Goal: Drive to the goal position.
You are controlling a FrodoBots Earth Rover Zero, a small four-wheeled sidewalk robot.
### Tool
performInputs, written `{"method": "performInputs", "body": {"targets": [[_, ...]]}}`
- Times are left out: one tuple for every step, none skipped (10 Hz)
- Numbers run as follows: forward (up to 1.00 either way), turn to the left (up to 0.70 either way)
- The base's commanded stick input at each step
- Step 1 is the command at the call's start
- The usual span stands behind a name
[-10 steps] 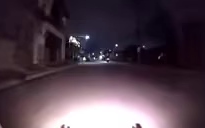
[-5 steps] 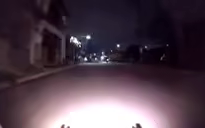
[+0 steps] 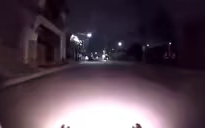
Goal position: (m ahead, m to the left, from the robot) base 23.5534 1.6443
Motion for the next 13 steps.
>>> {"method": "performInputs", "body": {"targets": [[1.00, 0.00], [1.00, 0.00], [1.00, 0.00], [1.00, 0.00], [1.00, 0.00], [1.00, 0.00], [1.00, 0.00], [1.00, 0.00], [1.00, 0.00], [1.00, 0.00], [1.00, 0.00], [1.00, 0.00], [1.00, 0.00]]}}
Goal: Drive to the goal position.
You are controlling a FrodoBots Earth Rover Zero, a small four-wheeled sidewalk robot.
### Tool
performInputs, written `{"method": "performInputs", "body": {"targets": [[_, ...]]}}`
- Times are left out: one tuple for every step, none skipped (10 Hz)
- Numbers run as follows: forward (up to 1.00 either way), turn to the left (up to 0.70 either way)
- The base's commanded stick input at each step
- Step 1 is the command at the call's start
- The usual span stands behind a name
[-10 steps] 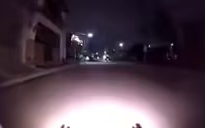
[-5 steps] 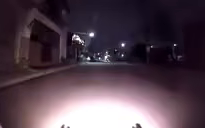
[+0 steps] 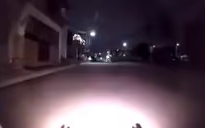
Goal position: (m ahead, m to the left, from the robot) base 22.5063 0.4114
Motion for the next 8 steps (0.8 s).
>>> {"method": "performInputs", "body": {"targets": [[1.00, 0.00], [1.00, 0.00], [1.00, 0.00], [1.00, 0.00], [1.00, 0.00], [1.00, 0.00], [1.00, 0.00], [1.00, 0.00]]}}
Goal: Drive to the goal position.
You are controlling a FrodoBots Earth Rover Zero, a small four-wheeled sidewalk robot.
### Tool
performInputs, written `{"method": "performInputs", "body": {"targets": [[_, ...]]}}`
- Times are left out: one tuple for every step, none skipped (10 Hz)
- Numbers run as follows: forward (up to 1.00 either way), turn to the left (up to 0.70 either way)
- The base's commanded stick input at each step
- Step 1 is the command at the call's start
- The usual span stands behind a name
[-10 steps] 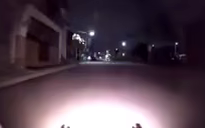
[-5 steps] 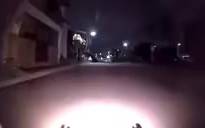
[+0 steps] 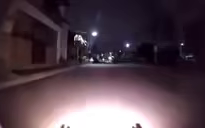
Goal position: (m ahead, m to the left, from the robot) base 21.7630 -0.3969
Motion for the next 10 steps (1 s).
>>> {"method": "performInputs", "body": {"targets": [[1.00, 0.00], [1.00, 0.00], [1.00, 0.00], [1.00, 0.00], [1.00, 0.00], [1.00, 0.00], [1.00, 0.00], [1.00, 0.00], [1.00, 0.00], [1.00, 0.00]]}}
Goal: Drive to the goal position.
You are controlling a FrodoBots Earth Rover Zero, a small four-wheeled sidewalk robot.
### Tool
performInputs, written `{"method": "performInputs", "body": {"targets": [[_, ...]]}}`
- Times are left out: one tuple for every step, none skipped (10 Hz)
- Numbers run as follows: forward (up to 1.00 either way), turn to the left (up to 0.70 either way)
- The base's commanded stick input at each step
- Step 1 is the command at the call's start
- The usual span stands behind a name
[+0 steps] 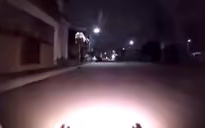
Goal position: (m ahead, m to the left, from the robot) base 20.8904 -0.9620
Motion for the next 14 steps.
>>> {"method": "performInputs", "body": {"targets": [[1.00, 0.00], [1.00, 0.00], [1.00, -0.18], [1.00, -0.39], [1.00, -0.20], [1.00, 0.00], [1.00, 0.00], [1.00, 0.00], [1.00, 0.00], [1.00, 0.00], [1.00, 0.00], [1.00, 0.00], [1.00, 0.00], [1.00, 0.00]]}}
